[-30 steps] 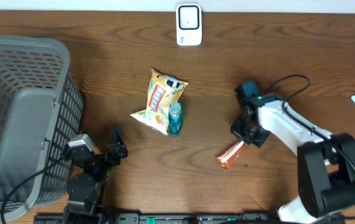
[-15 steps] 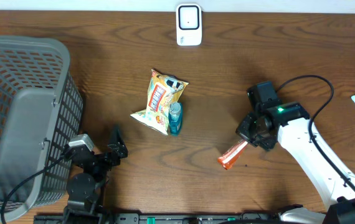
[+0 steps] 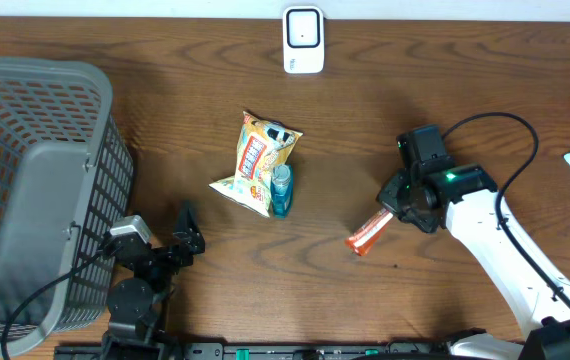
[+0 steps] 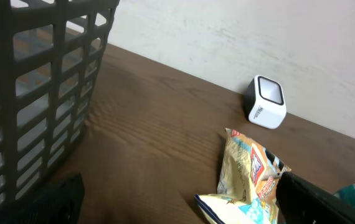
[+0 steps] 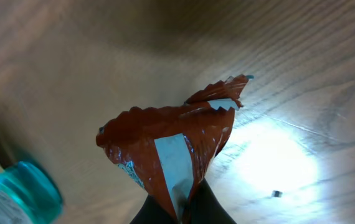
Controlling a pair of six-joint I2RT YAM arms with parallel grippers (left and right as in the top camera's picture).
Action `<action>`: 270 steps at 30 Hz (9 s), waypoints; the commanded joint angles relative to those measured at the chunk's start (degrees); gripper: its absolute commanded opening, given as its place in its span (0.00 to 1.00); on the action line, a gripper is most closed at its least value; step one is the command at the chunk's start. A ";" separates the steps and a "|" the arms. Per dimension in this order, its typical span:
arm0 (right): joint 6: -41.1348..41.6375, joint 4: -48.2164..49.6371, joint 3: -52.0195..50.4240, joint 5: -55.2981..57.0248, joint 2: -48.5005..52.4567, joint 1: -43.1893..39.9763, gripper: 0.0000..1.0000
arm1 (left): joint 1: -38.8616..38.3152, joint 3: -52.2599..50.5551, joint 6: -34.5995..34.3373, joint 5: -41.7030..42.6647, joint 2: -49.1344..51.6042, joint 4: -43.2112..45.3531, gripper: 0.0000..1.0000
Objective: Scan the item barcode
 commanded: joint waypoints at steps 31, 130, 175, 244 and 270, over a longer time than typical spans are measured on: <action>-1.60 54.16 -0.76 18.51 3.52 9.01 0.01 | 0.24 -1.33 0.72 -0.74 -0.17 -1.20 0.98; -61.68 0.61 59.80 -8.76 32.04 -46.14 0.99 | 0.24 -1.33 0.72 -0.74 -0.15 -1.20 0.98; -44.30 -18.45 58.51 -18.97 25.35 1.42 0.94 | 0.24 -1.31 0.72 -0.74 -0.15 -1.20 0.98; -44.61 -12.59 55.23 -24.06 35.58 0.94 0.95 | 0.24 -1.31 0.72 -0.74 -0.15 -1.20 0.98; -92.87 -31.76 55.12 -18.97 23.61 8.96 0.99 | 0.24 -1.33 0.72 -0.74 -0.15 -1.20 0.98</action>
